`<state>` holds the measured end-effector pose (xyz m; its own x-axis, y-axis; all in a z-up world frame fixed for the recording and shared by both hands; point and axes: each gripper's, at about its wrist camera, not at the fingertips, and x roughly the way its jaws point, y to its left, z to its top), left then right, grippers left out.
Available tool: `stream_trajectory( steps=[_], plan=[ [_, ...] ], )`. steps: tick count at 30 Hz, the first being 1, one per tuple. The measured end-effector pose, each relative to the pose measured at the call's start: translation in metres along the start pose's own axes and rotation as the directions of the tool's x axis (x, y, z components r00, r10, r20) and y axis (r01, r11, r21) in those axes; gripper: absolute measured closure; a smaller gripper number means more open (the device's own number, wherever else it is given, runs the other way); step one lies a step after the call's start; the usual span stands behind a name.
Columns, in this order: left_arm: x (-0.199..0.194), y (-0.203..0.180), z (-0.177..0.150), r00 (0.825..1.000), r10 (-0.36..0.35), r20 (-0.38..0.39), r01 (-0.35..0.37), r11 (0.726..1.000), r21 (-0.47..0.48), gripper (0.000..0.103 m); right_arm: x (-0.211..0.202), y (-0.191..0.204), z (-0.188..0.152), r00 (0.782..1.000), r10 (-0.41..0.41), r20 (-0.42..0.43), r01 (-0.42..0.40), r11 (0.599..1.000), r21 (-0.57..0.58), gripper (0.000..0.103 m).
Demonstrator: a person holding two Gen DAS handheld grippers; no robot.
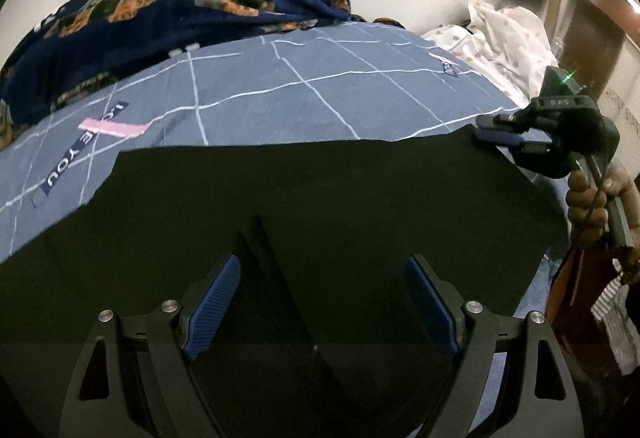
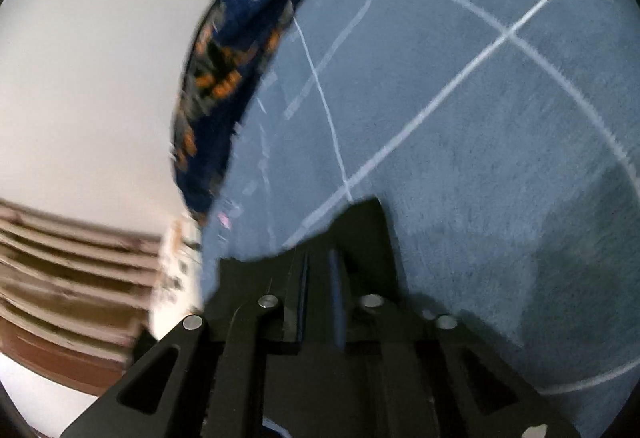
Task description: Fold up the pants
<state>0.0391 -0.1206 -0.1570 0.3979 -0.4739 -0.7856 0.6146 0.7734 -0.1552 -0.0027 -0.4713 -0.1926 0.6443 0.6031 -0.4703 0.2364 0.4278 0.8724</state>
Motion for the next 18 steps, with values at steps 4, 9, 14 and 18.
stream_trajectory(
  steps=[4,9,14,18],
  plan=[
    [0.004,0.001,0.0,1.0,0.007,-0.014,-0.007,1.0,-0.003,0.019,0.006,-0.001,0.008,1.0,-0.024,-0.011,0.024,1.0,-0.006,0.09],
    [0.005,-0.001,-0.001,0.999,0.028,-0.022,-0.028,1.0,0.01,0.019,0.01,-0.035,0.009,0.998,0.063,-0.014,-0.06,0.99,0.129,0.103],
    [0.006,-0.001,-0.001,0.999,0.038,-0.03,-0.038,0.999,0.015,0.019,-0.008,-0.023,0.004,0.993,0.113,0.015,-0.114,0.989,0.09,0.092],
    [-0.01,0.005,0.005,0.999,0.048,0.007,-0.048,0.999,0.018,0.019,-0.037,-0.016,-0.02,0.981,0.192,0.021,-0.193,0.981,0.021,0.092]
  ],
)
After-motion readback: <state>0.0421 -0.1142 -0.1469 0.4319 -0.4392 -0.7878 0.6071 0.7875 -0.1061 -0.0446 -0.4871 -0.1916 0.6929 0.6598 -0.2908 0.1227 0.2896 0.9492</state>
